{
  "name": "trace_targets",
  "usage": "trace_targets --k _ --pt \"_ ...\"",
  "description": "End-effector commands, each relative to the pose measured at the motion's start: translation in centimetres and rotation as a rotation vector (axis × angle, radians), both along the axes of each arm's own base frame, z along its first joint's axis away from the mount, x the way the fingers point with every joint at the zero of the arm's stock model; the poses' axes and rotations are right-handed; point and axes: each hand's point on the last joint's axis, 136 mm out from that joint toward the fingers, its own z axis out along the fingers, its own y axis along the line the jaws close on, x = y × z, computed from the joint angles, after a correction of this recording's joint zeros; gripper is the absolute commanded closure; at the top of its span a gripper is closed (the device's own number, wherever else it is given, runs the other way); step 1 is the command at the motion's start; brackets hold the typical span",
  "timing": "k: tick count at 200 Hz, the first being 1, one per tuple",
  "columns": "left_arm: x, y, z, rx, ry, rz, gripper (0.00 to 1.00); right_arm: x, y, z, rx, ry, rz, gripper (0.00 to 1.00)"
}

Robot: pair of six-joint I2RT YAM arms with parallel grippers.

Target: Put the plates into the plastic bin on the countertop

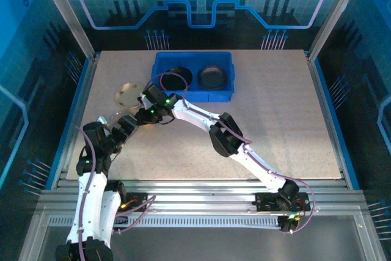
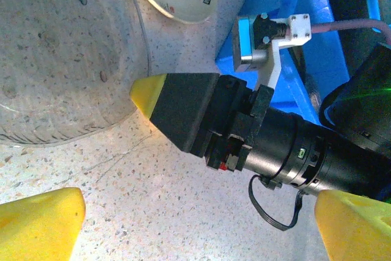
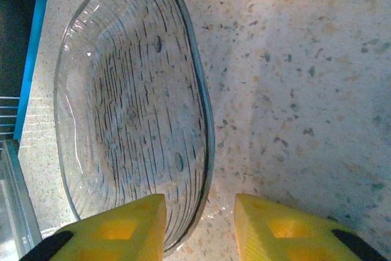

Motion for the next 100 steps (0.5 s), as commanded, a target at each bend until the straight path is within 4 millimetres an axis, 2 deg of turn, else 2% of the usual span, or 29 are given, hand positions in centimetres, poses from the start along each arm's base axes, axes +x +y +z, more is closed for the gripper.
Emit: trace_targets --k 1,71,100 --pt "-0.6 -0.2 -1.2 -0.019 0.032 -0.004 0.03 -1.3 0.8 -2.3 -0.01 0.052 0.01 0.66" --pt "-0.8 0.0 -1.5 0.002 0.044 -0.003 0.03 -0.8 1.4 -3.1 -0.012 0.048 -0.024 0.76" --pt "-0.8 0.1 -1.2 0.021 0.039 -0.009 0.03 -0.7 1.1 -3.4 -0.03 0.047 -0.031 0.86"
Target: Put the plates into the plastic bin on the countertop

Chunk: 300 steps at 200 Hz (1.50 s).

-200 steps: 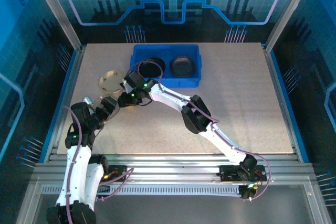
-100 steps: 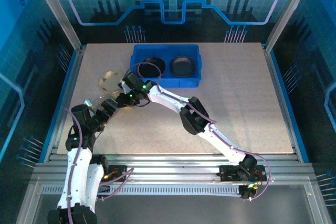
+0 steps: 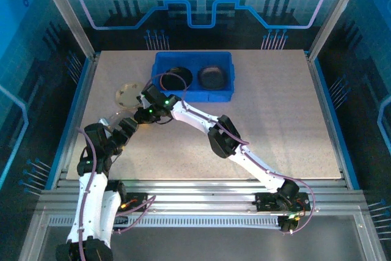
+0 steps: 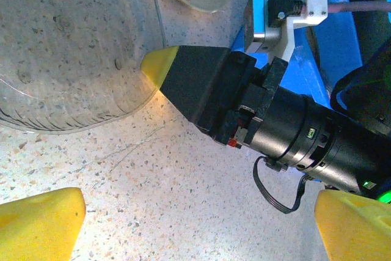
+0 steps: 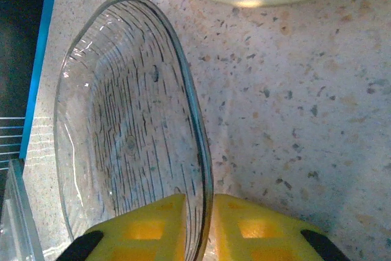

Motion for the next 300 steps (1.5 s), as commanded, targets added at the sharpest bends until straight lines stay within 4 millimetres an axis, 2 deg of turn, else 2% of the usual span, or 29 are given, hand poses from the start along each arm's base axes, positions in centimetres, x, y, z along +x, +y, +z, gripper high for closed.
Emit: trace_targets --k 1,31,58,69,103,113,118,121,146,150,153,190,223,247,262,283,293,300 --pt "-0.3 0.2 -0.1 0.024 0.006 -0.007 0.03 -1.6 0.0 -3.0 -0.056 0.044 0.008 0.87" --pt "-0.4 0.2 0.6 0.054 0.001 -0.027 0.03 -1.5 -0.4 -2.2 -0.069 0.03 0.002 1.0" --pt "0.0 -0.4 2.7 0.073 -0.047 -0.079 0.03 -1.6 -1.9 -0.1 -0.097 -0.01 -0.018 1.0" --pt "0.1 -0.6 3.9 0.08 -0.069 -0.101 0.03 -1.6 -2.7 1.3 -0.087 -0.03 -0.029 1.0" --pt "0.7 -1.5 6.0 0.089 -0.099 -0.168 0.03 -2.4 -7.3 3.7 -0.137 -0.047 -0.05 1.0" --pt "1.0 -1.9 6.1 0.09 -0.098 -0.195 0.04 -2.8 -8.7 4.4 -0.156 -0.054 -0.048 1.0" --pt "1.1 -2.1 6.1 0.093 -0.097 -0.205 0.04 -3.0 -9.7 3.8 -0.184 -0.051 -0.049 1.0" --pt "1.2 -2.2 6.0 0.096 -0.095 -0.212 0.04 -2.9 -10.1 5.2 -0.176 -0.072 -0.054 1.0" --pt "2.1 -3.6 5.9 0.139 -0.092 -0.271 0.05 -3.7 -14.5 6.7 -0.202 -0.085 -0.079 1.0" --pt "2.2 -3.8 5.9 0.148 -0.09 -0.282 0.05 -3.9 -15.2 6.4 -0.21 -0.074 -0.083 1.0" --pt "2.3 -3.9 5.9 0.155 -0.088 -0.288 0.05 -4.0 -15.7 7.0 -0.203 -0.079 -0.087 1.0" --pt "3.7 -6.7 5.7 0.211 -0.088 -0.404 0.09 -4.8 -21.5 8.3 -0.177 -0.021 -0.119 1.0" --pt "5.0 -9.7 5.0 0.233 -0.088 -0.516 0.12 -5.4 -24.8 10.4 -0.144 -0.036 -0.091 1.0" --pt "5.9 -12.1 4.2 0.246 -0.066 -0.593 0.14 -6.0 -26.0 11.9 -0.112 -0.06 -0.058 1.0" --pt "6.5 -13.0 3.9 0.244 -0.067 -0.613 0.19 -6.5 -26.5 12.5 -0.118 -0.08 -0.032 1.0" --pt "7.2 -13.3 3.3 0.234 -0.052 -0.604 0.31 -6.8 -27.3 12.5 -0.156 -0.09 -0.022 1.0" --pt "7.6 -13.4 3.3 0.233 -0.055 -0.599 0.45 -6.8 -27.6 12.3 -0.163 -0.082 -0.028 1.0" --pt "7.8 -13.4 3.4 0.235 -0.058 -0.593 0.62 -6.8 -27.7 12.1 -0.161 -0.071 -0.031 1.0"
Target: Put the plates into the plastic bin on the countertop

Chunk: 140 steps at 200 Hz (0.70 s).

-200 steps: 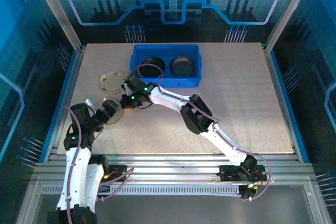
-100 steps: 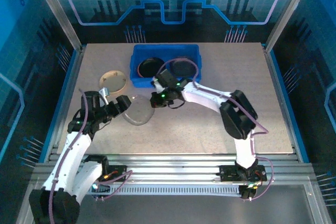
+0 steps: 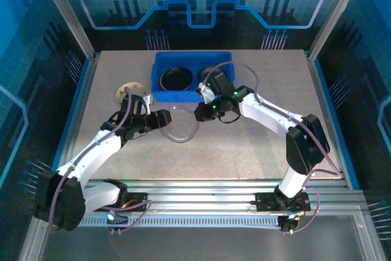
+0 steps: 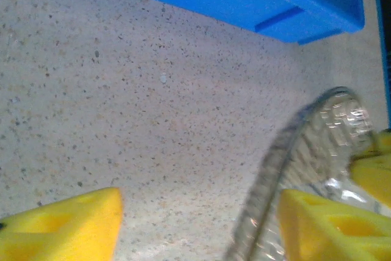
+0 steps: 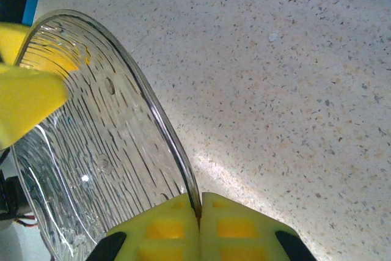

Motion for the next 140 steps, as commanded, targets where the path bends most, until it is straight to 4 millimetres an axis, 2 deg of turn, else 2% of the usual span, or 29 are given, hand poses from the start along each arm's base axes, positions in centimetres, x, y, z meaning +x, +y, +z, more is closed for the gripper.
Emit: trace_targets --k 1,10,27,57,76,84,102,119,140 --pt "2.0 -0.2 2.1 -0.004 -0.082 0.018 0.65 -0.9 -1.0 -0.1 -0.013 0.024 0.03 1.0" --pt "2.2 -0.1 2.2 -0.002 -0.082 0.029 0.82 -0.9 -1.1 -0.4 -0.013 0.034 0.024 1.0" --pt "2.5 -0.1 2.4 -0.002 -0.084 0.035 1.0 -0.8 -1.0 -0.8 -0.01 0.046 0.019 1.0" --pt "2.6 0.0 2.6 -0.002 -0.087 0.043 1.0 -0.2 -1.1 -0.8 -0.006 0.049 -0.007 0.99" --pt "2.8 0.2 2.9 0.008 -0.093 0.057 1.0 0.6 -1.9 -0.7 -0.011 0.059 -0.049 0.63" --pt "3.1 0.4 3.1 0.016 -0.097 0.067 1.0 1.0 -2.4 -0.6 -0.014 0.06 -0.076 0.53" --pt "4.2 0.7 4.0 0.041 -0.112 0.087 1.0 2.2 -4.5 0.3 -0.012 0.04 -0.164 0.42" --pt "5.8 0.4 5.4 0.047 -0.135 0.091 1.0 3.6 -7.6 1.8 0.005 -0.006 -0.278 0.41" --pt "8.8 -0.1 7.3 0.041 -0.168 0.11 1.0 4.9 -12.1 3.7 0.039 -0.068 -0.43 0.4"
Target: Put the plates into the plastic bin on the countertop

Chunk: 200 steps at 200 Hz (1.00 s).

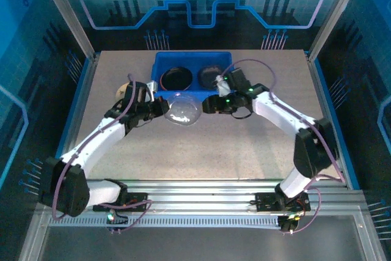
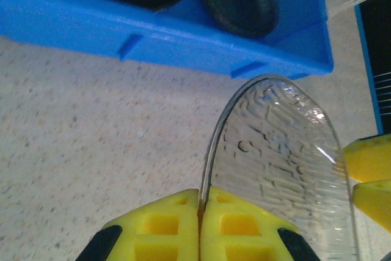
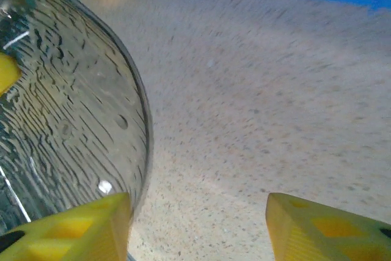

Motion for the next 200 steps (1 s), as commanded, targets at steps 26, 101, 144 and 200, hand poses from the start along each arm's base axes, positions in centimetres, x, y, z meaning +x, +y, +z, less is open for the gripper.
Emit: trace_targets --k 26,101,144,200 --pt "8.1 -0.1 4.4 -0.007 -0.114 0.102 1.0 1.8 -9.8 3.8 0.016 -0.107 -0.328 0.4" --pt "18.2 -5.3 2.9 -0.057 -0.141 0.122 1.0 1.1 -12.3 3.1 0.042 -0.097 -0.412 0.4" --pt "21.7 -8.0 0.1 0.012 -0.077 0.138 1.0 0.3 -12.2 2.4 0.044 -0.073 -0.403 0.4" --pt "23.8 -8.9 -3.3 0.078 0.003 0.223 1.0 -0.6 -12.7 1.9 0.031 -0.068 -0.41 0.4"
